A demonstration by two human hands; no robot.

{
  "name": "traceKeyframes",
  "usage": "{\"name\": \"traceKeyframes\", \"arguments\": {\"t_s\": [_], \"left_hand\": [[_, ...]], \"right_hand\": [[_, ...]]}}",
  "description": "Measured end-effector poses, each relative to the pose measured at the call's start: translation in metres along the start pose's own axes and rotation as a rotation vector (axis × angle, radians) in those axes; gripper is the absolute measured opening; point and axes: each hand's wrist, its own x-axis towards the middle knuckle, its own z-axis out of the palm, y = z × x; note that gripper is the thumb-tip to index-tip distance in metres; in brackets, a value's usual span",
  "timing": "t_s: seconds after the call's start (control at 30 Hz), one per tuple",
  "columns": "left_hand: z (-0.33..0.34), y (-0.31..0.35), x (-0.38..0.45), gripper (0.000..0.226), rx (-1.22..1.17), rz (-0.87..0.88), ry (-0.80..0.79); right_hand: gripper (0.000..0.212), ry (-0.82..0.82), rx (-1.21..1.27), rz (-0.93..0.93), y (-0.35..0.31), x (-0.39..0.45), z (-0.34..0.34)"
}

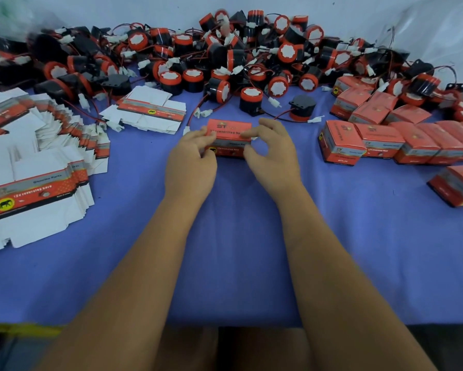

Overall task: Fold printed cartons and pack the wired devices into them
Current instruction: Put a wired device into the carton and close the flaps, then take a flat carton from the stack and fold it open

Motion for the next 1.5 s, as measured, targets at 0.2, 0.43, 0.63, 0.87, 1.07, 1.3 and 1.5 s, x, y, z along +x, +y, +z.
{"name": "traceKeyframes", "arguments": {"t_s": [0.2,0.43,0.63,0.87,1.07,1.3,1.5], "left_hand": [[0.002,0.009,0.002,0.038,-0.094,-0.075,-0.017],[0.043,0.052,0.016,0.03,-0.416,-0.312,-0.129],[0.092,0.076,-0.002,0.032,-0.413,-0.303,-0.082],[0.129,0.104,-0.008,0.031,-0.477,-0.271,-0.281],[0.142,0.109,-0.002,0.051,-0.501,-0.276,-0.504],[0.131,0.096,0.006,0.031,-0.425,-0.145,-0.578],[0.099,0.07,0.013,0.031,-0.324,-0.136,-0.27]], "right_hand": [[0.028,0.217,-0.392,-0.307,-0.015,-0.007,0.006],[0.03,0.307,-0.54,-0.242,-0.016,-0.008,-0.002],[0.046,0.108,-0.726,0.075,0.018,0.001,-0.038],[0.032,0.1,-0.873,0.019,0.047,0.002,-0.079],[0.028,0.029,-0.935,0.055,0.064,0.019,-0.099],[0.061,0.016,-0.944,0.299,0.102,0.022,-0.144],[0.038,0.227,-0.894,0.317,0.074,0.038,-0.123]]}}
